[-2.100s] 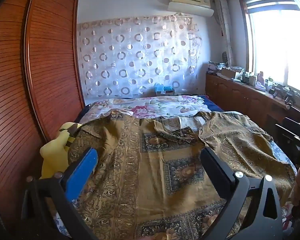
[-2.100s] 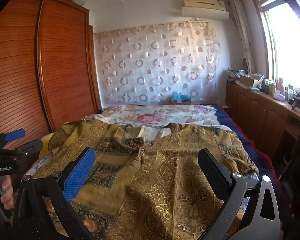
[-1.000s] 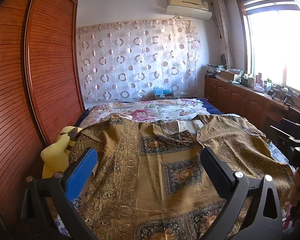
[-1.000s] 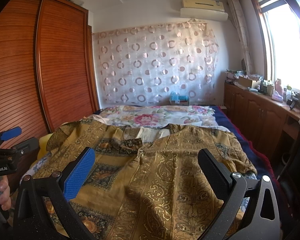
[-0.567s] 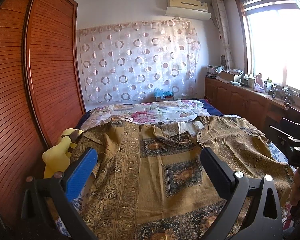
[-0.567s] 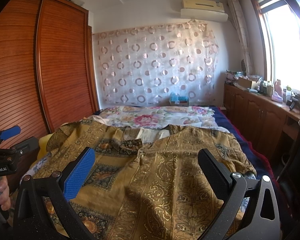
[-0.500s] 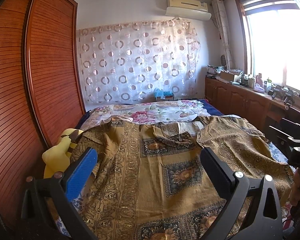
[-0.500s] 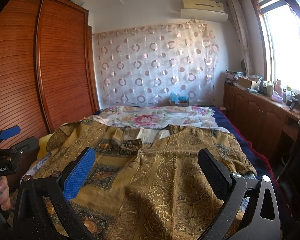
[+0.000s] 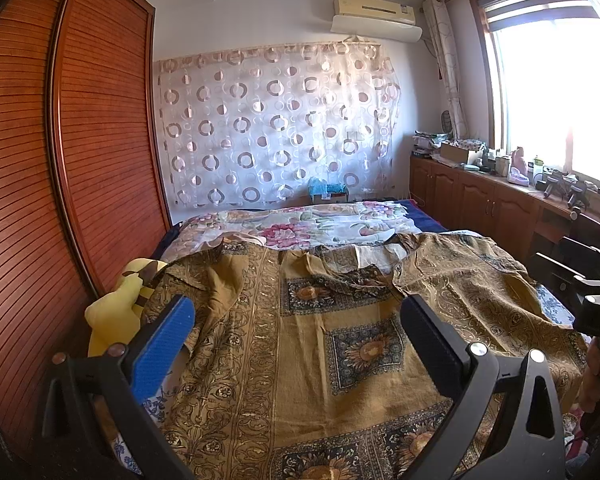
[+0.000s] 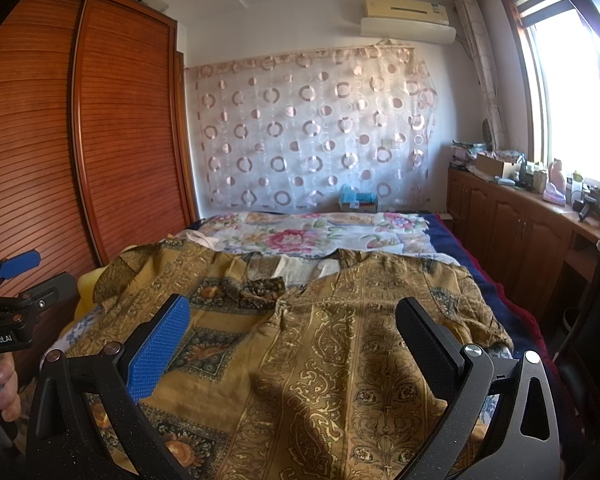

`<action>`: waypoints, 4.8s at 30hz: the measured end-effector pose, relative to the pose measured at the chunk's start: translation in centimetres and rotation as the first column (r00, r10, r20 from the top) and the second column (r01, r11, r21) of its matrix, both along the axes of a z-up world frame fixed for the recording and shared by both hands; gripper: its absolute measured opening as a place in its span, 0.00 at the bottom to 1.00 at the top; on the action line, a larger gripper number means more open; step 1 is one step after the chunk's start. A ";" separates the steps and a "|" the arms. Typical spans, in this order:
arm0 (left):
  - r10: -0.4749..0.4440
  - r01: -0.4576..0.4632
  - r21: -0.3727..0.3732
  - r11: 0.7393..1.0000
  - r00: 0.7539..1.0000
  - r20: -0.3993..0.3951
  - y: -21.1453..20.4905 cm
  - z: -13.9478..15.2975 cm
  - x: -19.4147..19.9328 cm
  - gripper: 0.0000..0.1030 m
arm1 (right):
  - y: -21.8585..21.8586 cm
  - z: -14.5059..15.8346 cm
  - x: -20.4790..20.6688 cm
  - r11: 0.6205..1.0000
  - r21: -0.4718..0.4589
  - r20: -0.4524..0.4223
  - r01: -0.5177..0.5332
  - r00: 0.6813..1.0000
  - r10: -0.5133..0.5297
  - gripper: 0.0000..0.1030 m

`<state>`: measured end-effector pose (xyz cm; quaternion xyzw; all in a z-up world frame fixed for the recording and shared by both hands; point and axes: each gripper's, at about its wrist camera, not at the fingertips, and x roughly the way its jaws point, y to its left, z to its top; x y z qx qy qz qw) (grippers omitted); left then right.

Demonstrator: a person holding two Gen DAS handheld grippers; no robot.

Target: Fold small clothes

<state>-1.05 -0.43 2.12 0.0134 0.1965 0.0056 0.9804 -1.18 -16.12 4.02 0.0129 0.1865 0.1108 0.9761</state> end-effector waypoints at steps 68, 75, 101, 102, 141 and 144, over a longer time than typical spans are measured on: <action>0.067 -0.102 -0.113 0.988 0.958 -0.277 19.8 -8.2 13.6 0.84 | 4.9 -6.9 14.2 0.964 -0.037 -0.284 -0.264 0.928 0.243 1.00; 0.029 -0.080 -0.142 0.987 0.944 -0.329 21.7 -9.0 17.3 0.49 | 5.4 -7.8 15.8 0.957 -0.023 -0.340 -0.287 0.903 0.263 1.00; -0.210 0.194 -0.084 0.977 0.932 -0.294 14.5 -1.0 18.9 0.00 | 3.0 -8.8 17.9 0.963 0.062 -0.381 -0.263 0.885 0.266 1.00; -0.230 0.215 -0.080 0.973 0.930 -0.288 13.7 -0.6 19.0 0.00 | 2.9 -8.6 17.8 0.963 0.063 -0.377 -0.261 0.888 0.265 1.00; -0.183 0.180 -0.050 0.982 0.874 -0.451 9.7 -11.5 17.9 0.49 | 5.2 -8.6 21.0 0.915 -0.040 -0.401 -0.402 0.845 0.354 0.70; -0.168 0.180 -0.013 0.984 0.885 -0.434 9.4 -11.8 17.9 0.50 | 6.8 -9.1 22.7 0.888 -0.060 -0.425 -0.456 0.816 0.391 0.57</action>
